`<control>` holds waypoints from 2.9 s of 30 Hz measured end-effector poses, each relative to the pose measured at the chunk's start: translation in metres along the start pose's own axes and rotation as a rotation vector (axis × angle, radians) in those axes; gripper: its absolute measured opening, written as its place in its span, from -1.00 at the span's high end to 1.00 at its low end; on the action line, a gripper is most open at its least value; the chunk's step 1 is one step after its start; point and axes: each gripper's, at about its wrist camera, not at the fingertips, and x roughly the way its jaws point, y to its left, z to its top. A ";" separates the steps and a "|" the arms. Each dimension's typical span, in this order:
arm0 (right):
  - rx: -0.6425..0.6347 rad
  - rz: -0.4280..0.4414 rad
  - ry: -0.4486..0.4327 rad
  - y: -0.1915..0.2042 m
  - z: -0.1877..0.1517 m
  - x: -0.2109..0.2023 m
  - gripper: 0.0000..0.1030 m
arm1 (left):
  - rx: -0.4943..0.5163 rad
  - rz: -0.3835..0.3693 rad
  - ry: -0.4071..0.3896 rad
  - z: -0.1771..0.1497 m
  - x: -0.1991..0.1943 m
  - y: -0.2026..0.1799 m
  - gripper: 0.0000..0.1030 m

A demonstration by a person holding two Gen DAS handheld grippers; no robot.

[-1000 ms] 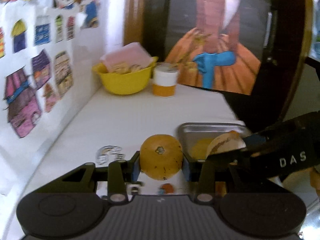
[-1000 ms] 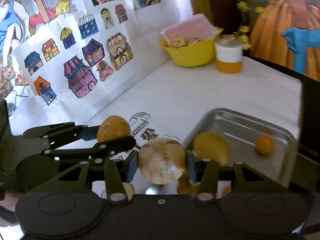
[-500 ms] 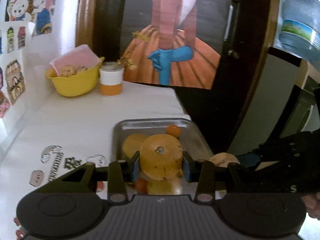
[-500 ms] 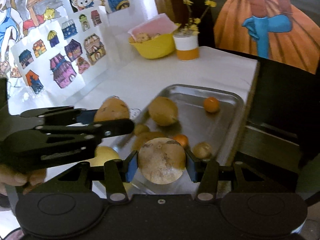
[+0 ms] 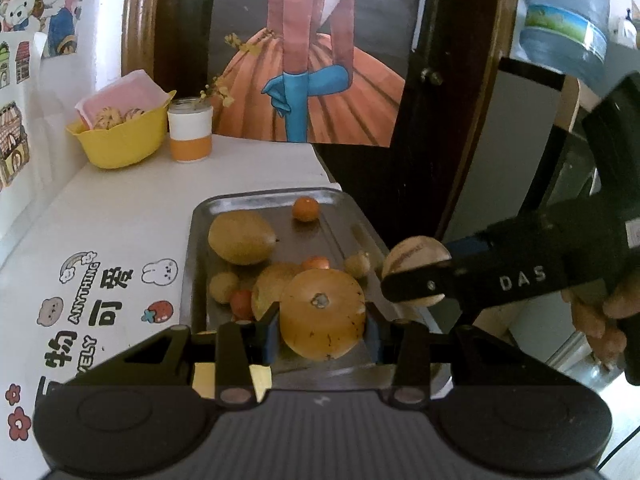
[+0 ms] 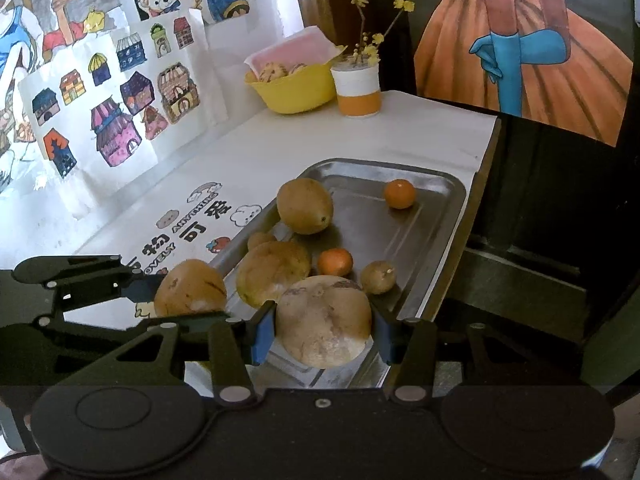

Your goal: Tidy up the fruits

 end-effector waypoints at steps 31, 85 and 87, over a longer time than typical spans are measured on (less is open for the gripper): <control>0.006 -0.007 -0.030 0.001 -0.013 0.032 0.00 | 0.059 0.040 0.046 -0.027 0.021 -0.007 0.11; -0.020 -0.130 -0.208 0.034 -0.021 -0.001 -0.99 | -0.157 0.206 -0.135 -0.023 -0.052 0.058 -0.99; -0.016 -0.136 -0.223 0.040 -0.024 -0.004 -0.99 | -0.160 0.216 -0.136 -0.026 -0.054 0.060 -0.99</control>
